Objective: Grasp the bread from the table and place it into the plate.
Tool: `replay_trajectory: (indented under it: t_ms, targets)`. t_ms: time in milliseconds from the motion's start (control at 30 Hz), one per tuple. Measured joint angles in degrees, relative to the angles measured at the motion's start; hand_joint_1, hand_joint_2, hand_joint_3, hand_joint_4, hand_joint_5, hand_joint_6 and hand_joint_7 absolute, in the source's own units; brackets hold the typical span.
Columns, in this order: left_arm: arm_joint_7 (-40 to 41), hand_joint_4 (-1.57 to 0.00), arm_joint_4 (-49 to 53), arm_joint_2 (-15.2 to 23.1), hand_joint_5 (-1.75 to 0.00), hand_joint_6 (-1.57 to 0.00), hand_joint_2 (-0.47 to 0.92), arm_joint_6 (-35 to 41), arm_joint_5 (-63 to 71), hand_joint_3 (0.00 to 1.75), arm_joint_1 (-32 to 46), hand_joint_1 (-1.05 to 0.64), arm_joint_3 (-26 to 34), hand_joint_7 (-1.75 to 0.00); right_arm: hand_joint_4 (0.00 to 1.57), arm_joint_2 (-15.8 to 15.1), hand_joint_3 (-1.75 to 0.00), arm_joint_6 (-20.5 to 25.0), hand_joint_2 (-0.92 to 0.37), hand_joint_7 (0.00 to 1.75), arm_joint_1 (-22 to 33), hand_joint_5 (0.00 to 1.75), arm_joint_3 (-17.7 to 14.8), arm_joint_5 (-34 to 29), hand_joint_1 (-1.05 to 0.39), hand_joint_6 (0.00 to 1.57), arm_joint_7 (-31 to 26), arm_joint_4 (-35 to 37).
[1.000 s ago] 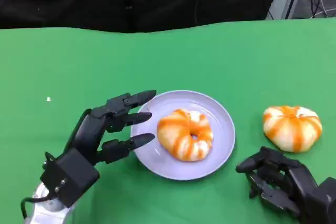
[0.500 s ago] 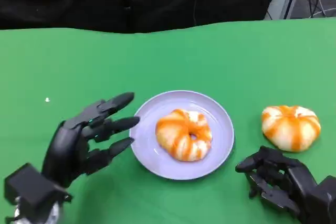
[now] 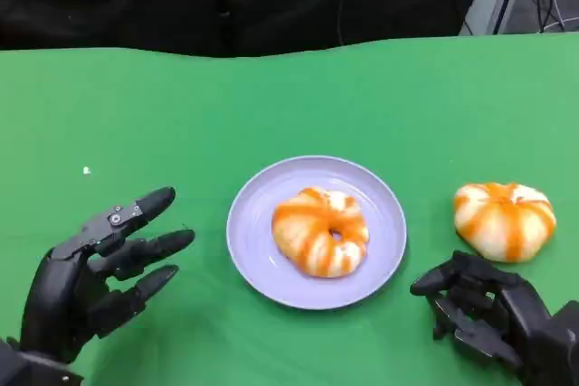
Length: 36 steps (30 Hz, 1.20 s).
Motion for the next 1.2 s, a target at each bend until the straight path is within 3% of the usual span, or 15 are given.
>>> replay_trajectory:
  t_ms: [400,900,1200]
  targets:
    - [-2.89,-0.84,-0.07,0.72,0.00,-0.64,0.92,3.92,-6.07,0.20,2.84,-0.49,7.63,0.00,0.66,-0.51,-0.46,-0.22,-0.92,1.00,0.00,1.75,-0.21,-0.15,-0.27,0.77,0.24,0.17]
    - [-8.46,-0.87,-0.09,1.14,-0.01,-0.66,0.92,8.37,-10.31,0.20,4.18,-0.43,12.26,-0.01,0.66,-0.64,-0.44,0.01,-0.92,1.01,-0.01,1.74,-0.80,0.10,-0.27,0.78,1.20,0.14]
    - [-8.21,-0.87,0.09,0.87,0.00,-0.68,0.92,9.09,-10.44,0.16,4.20,-0.03,13.20,-0.01,0.67,-0.85,-0.44,0.04,-0.92,1.02,0.02,1.74,-1.05,0.66,-0.28,0.77,1.97,0.16]
